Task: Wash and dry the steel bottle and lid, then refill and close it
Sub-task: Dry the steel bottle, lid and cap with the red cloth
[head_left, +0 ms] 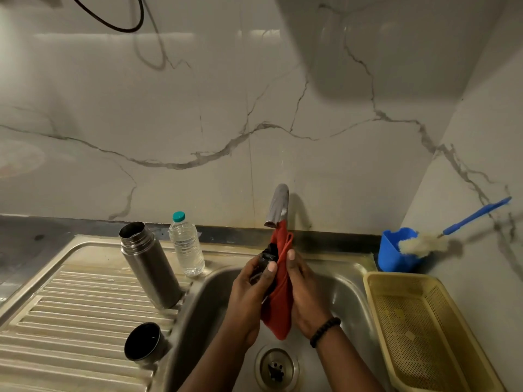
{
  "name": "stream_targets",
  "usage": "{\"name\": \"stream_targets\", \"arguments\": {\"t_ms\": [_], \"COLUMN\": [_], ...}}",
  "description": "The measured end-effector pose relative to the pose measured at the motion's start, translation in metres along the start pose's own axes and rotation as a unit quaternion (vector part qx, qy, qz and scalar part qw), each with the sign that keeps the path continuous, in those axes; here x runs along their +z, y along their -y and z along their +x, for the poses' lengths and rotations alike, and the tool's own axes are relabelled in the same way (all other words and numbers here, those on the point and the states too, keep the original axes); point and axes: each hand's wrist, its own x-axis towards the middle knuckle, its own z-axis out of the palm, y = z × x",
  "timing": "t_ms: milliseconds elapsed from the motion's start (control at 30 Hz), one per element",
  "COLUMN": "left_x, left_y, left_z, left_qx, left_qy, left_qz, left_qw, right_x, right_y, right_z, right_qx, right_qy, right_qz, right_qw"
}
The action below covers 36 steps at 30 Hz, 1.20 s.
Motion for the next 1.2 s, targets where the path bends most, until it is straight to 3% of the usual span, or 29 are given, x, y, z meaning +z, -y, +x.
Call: {"name": "stream_targets", "arguments": {"t_ms": [233, 500, 667, 833, 933, 1067, 1133, 1200], "left_x": [0.001, -0.010, -0.008, -0.014, -0.020, -0.032, -0.034, -0.035], "left_y": [0.005, -0.004, -0.003, -0.001, -0.001, -0.009, -0.016, -0.022], "left_z": [-0.005, 0.003, 0.000, 0.001, 0.001, 0.006, 0.009, 0.011], "left_qx": [-0.015, -0.001, 0.004, 0.021, 0.009, 0.030, 0.050, 0.049], "left_qy": [-0.035, -0.009, 0.003, 0.008, 0.058, 0.138, 0.129, 0.131], "left_qz": [-0.059, -0.046, 0.007, 0.051, 0.067, 0.243, 0.286, 0.245], "left_qw": [0.998, 0.999, 1.000, 0.998, 0.996, 0.960, 0.948, 0.959], "right_x": [-0.008, -0.028, -0.020, -0.017, -0.017, -0.014, -0.014, -0.016], "right_y": [0.008, 0.017, 0.023, 0.020, 0.021, 0.020, 0.019, 0.018], "right_z": [0.008, 0.006, 0.000, 0.005, 0.008, 0.007, 0.003, -0.002], "right_qx": [-0.045, -0.045, -0.069, -0.103, -0.119, -0.150, -0.142, -0.083], "right_qy": [-0.062, -0.011, 0.072, 0.007, 0.003, 0.019, 0.019, -0.012], "right_qz": [-0.027, 0.048, -0.233, -0.294, -0.363, -0.416, -0.382, -0.195], "right_qw": [0.997, 0.998, 0.967, 0.950, 0.924, 0.897, 0.913, 0.977]}}
